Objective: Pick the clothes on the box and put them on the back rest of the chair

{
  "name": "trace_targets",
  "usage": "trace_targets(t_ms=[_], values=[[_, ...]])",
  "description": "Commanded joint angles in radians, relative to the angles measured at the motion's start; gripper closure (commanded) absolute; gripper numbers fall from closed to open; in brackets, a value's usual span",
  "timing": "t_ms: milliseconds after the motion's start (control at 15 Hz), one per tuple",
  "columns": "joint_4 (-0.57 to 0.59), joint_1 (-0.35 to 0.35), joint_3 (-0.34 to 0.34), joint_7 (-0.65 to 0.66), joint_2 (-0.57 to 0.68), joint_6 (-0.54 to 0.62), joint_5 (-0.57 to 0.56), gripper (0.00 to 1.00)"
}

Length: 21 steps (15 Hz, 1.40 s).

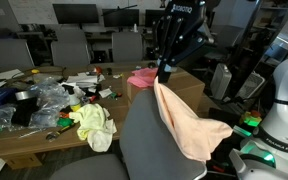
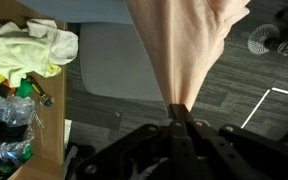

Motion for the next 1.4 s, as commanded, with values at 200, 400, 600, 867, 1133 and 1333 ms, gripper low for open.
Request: trace_targets(t_ms=[200,400,600,867,1133,1333], values=[[0.127,-0.029,0.037,0.033,0.134,-0.041,-0.008,1.00],[0.108,-0.057,0.047,0.044,0.197,-0.042,-0.062,1.00],[0.089,-0.088,0.053,0.064,0.257,-0.058,-0.149,1.00],[0.081,-0.116,0.049,0.079,0.313,-0.077,-0.243,0.74],[0.065,-0.137,0.040,0.079,0.299,-0.102,-0.303,0.50],[0.042,-0.167,0.023,0.090,0.272,-0.082,-0.361,0.28]])
